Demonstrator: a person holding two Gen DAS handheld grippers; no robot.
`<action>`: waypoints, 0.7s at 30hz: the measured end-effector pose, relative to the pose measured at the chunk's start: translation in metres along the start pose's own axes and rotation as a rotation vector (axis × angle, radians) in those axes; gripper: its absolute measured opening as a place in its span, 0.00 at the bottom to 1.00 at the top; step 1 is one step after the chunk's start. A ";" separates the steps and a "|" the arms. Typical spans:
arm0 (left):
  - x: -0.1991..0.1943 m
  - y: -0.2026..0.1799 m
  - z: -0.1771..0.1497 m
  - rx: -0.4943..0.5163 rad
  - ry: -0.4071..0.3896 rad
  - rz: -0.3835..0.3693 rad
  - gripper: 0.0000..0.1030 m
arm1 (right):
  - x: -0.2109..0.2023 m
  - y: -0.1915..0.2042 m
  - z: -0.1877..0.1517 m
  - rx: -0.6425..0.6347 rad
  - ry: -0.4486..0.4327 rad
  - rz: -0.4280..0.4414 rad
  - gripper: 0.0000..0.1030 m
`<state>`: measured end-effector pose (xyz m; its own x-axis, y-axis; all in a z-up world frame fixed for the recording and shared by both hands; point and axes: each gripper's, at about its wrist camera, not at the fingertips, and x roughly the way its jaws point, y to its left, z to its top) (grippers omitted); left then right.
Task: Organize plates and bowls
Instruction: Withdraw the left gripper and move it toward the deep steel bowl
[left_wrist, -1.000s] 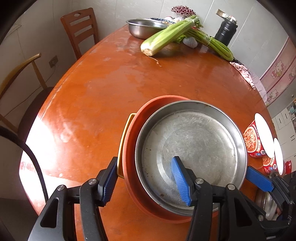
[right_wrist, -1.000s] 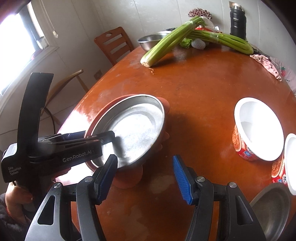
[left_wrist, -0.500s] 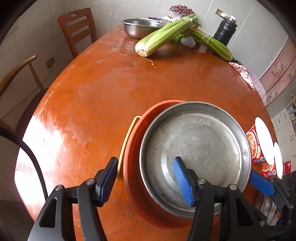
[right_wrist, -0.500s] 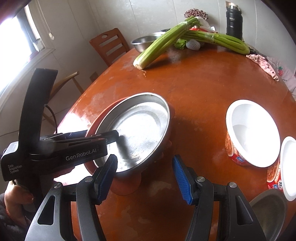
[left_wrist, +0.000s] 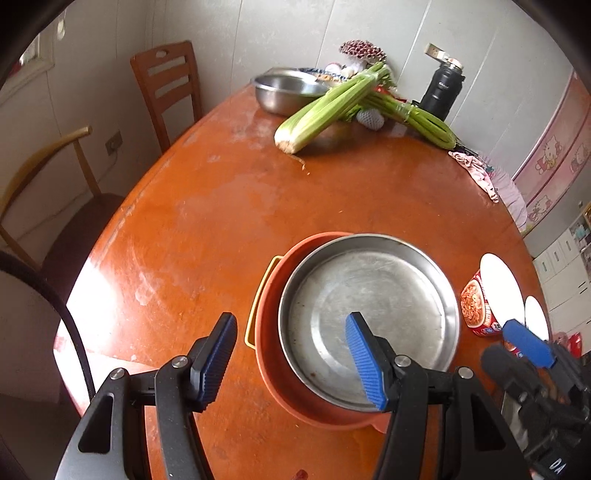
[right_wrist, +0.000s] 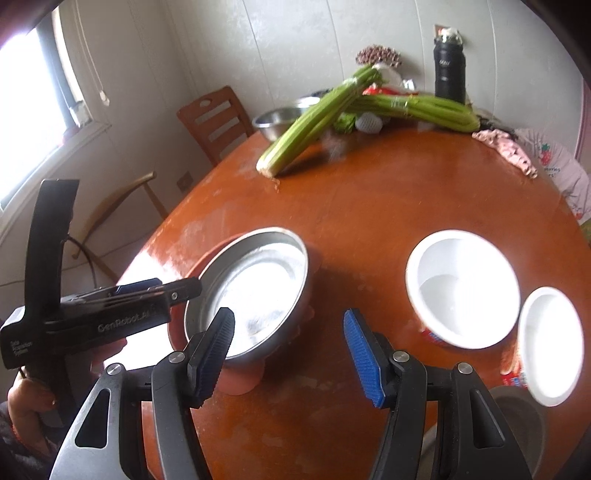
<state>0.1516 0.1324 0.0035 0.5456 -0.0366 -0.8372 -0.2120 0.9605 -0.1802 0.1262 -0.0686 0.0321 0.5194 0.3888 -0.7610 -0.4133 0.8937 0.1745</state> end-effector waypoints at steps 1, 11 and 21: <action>-0.003 -0.003 0.000 0.003 -0.009 -0.004 0.59 | -0.003 -0.002 0.001 0.000 -0.009 -0.003 0.62; -0.021 -0.039 -0.001 0.039 -0.049 -0.049 0.59 | -0.036 -0.030 0.004 0.023 -0.095 -0.050 0.62; -0.035 -0.080 -0.007 0.085 -0.073 -0.101 0.60 | -0.068 -0.066 -0.002 0.062 -0.138 -0.078 0.62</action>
<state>0.1441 0.0552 0.0434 0.6187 -0.1168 -0.7769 -0.0852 0.9731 -0.2141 0.1171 -0.1540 0.0711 0.6472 0.3413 -0.6816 -0.3235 0.9326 0.1597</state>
